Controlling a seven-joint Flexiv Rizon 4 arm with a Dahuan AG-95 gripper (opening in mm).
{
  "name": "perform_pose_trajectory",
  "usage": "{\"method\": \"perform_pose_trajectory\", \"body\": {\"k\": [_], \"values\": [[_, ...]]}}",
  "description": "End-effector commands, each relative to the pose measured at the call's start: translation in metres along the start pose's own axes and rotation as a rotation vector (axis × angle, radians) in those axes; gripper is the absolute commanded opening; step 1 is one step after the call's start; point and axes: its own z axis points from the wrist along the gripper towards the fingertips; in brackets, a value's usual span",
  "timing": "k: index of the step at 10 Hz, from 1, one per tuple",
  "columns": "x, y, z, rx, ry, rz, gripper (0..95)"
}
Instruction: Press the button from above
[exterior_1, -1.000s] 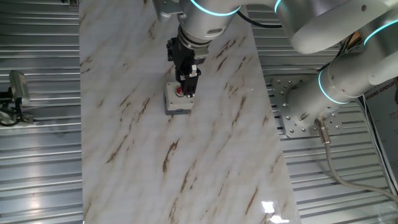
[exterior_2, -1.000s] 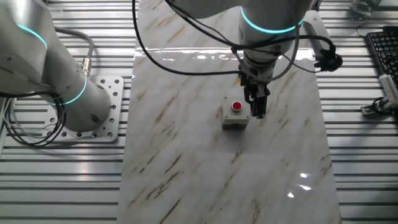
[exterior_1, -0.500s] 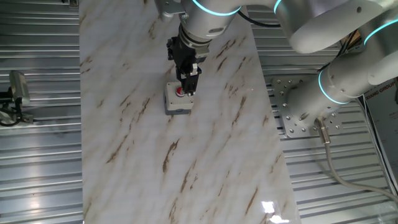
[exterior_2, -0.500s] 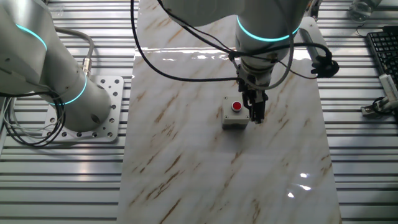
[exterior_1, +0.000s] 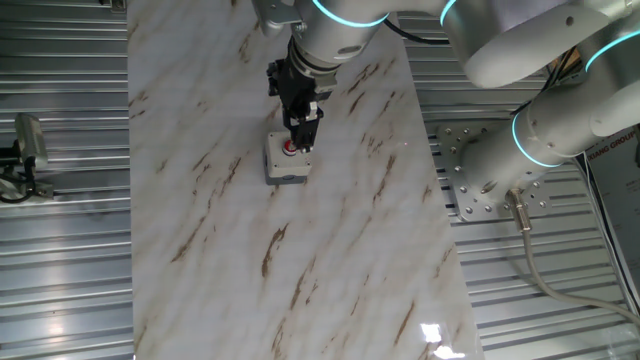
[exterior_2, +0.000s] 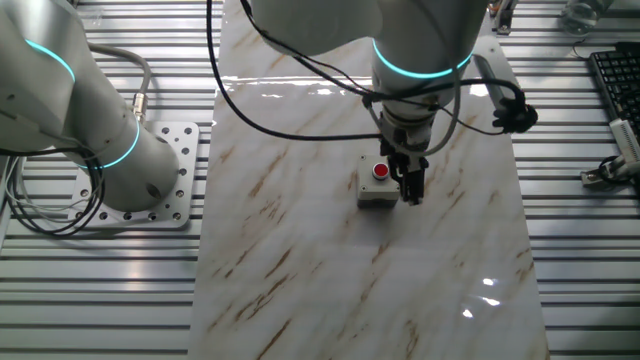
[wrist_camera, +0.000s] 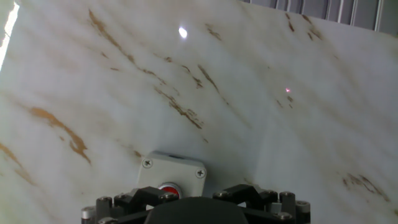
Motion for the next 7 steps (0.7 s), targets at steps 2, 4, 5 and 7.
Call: {"method": "perform_pose_trajectory", "body": {"k": [2, 4, 5, 7], "values": [[0.003, -0.008, 0.006, -0.01, -0.007, -0.021, 95.0], [0.003, -0.008, 0.01, -0.012, -0.013, -0.02, 95.0], [0.003, -0.007, 0.012, -0.012, -0.014, -0.023, 95.0], [0.003, -0.007, 0.016, -0.01, -0.022, -0.024, 95.0]]}}
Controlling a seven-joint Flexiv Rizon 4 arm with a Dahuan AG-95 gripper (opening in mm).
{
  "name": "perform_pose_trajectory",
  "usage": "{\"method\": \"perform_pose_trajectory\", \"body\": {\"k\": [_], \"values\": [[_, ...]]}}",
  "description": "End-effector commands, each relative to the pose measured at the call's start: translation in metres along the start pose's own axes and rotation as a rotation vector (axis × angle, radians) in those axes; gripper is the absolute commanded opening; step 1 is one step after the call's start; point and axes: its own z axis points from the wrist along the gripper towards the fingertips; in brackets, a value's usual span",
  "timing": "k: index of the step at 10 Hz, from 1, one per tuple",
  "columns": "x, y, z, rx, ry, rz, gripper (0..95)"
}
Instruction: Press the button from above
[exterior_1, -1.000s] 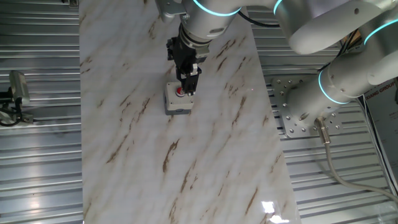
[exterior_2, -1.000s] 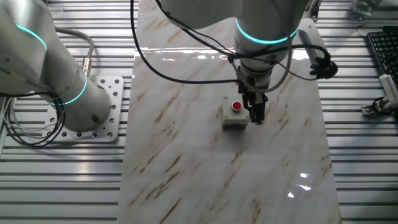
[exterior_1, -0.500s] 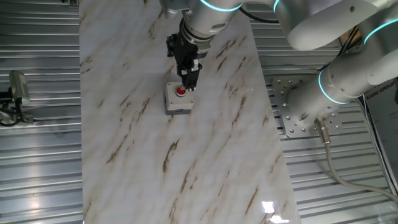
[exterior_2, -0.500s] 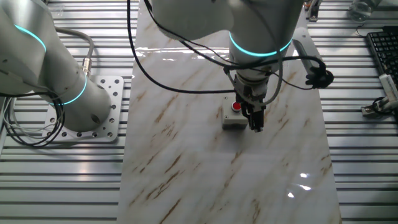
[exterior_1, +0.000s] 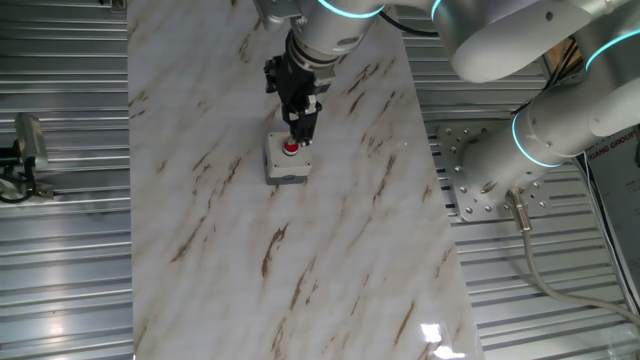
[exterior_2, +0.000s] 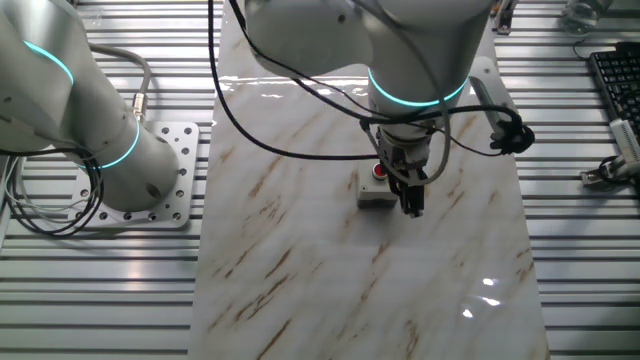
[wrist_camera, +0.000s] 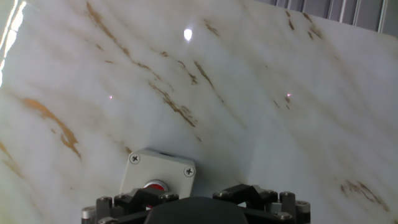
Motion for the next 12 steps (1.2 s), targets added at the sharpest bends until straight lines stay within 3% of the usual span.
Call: {"method": "perform_pose_trajectory", "body": {"k": [1, 6, 12], "values": [[0.0, 0.0, 0.001, 0.003, -0.005, 0.001, 95.0], [0.001, -0.008, 0.008, -0.003, -0.018, -0.021, 95.0], [0.0, -0.006, 0.019, -0.007, -0.038, -0.019, 95.0]]}}
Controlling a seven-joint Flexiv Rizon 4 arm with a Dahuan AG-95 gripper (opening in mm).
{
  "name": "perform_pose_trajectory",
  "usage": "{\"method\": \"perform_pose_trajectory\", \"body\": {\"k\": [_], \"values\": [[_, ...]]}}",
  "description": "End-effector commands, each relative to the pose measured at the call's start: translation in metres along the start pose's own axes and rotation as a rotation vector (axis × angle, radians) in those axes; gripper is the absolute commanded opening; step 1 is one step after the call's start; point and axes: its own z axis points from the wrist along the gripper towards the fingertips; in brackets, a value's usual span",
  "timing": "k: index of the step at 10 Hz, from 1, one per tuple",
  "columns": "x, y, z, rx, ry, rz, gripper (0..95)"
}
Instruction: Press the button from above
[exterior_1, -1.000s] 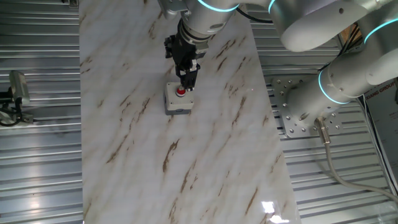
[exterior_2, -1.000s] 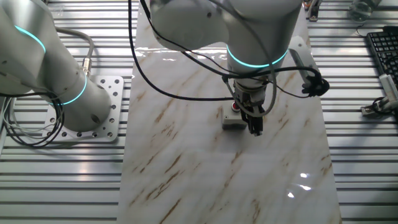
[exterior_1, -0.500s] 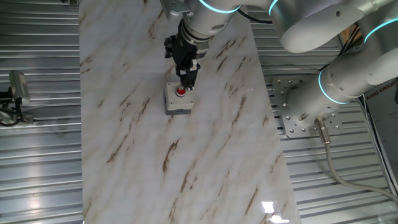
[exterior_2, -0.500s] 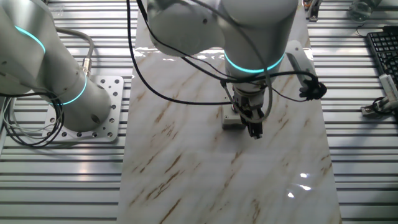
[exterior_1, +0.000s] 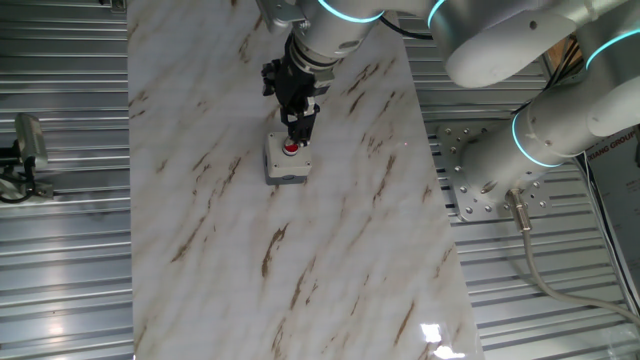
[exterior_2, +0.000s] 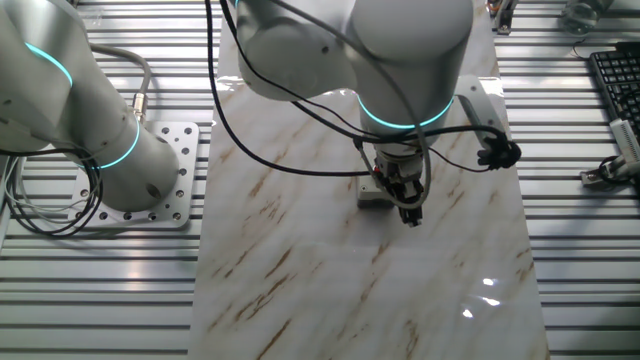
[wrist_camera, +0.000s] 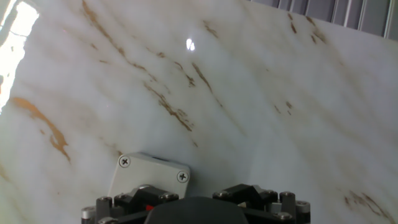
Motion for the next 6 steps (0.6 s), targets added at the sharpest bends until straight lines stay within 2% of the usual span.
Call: {"method": "perform_pose_trajectory", "body": {"k": [1, 6], "values": [[-0.0008, 0.0004, 0.0002, -0.002, -0.003, -0.003, 95.0], [-0.0022, -0.0002, 0.0037, -0.002, -0.011, -0.003, 95.0]]}}
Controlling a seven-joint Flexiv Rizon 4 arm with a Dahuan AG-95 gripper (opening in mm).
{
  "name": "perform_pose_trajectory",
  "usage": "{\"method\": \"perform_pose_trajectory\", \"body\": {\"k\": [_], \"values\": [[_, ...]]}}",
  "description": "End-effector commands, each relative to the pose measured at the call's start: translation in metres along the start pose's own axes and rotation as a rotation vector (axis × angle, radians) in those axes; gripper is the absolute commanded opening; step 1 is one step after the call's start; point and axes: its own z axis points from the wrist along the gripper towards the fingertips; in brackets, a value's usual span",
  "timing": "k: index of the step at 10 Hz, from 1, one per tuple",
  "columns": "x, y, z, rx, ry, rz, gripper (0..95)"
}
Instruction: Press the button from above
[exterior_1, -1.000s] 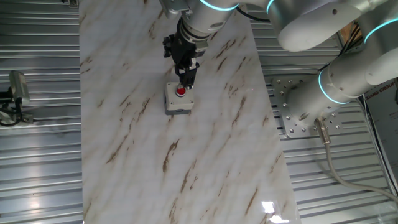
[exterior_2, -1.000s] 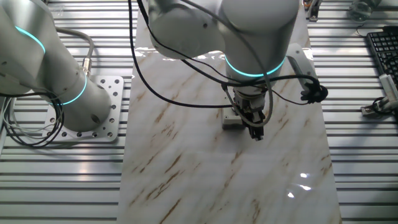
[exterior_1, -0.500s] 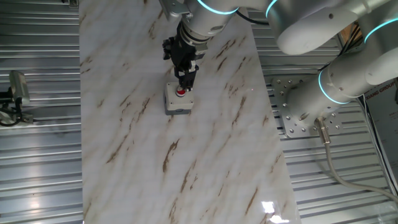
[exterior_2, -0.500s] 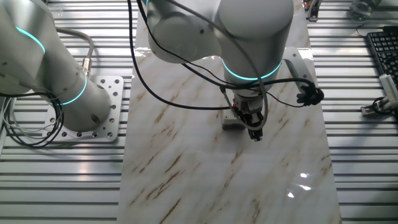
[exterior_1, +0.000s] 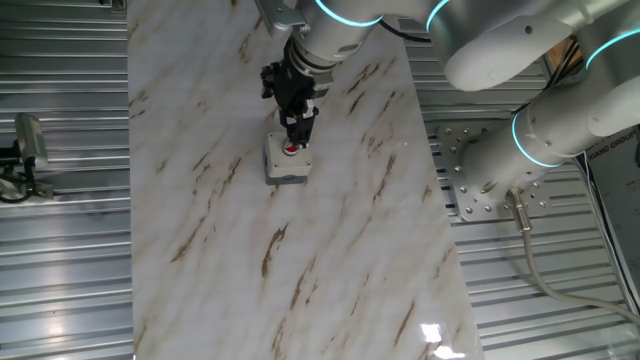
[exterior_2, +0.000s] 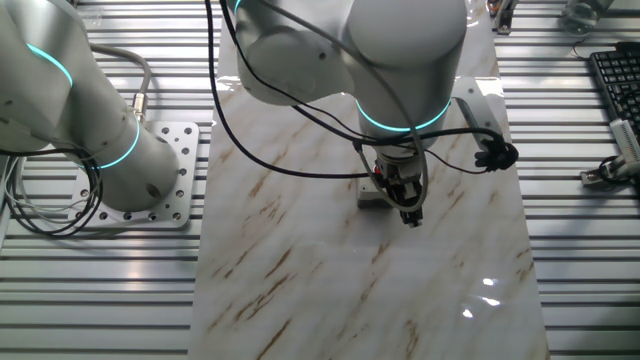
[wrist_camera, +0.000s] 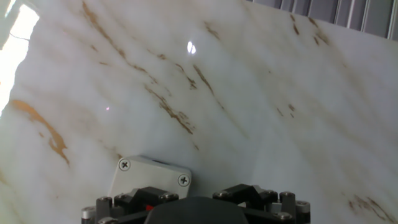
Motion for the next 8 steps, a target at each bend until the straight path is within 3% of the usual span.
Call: {"method": "perform_pose_trajectory", "body": {"k": [1, 8], "values": [[-0.0009, -0.0002, -0.0007, -0.004, 0.003, -0.001, 95.0], [-0.0031, -0.0004, -0.0001, -0.006, 0.0, 0.004, 95.0]]}}
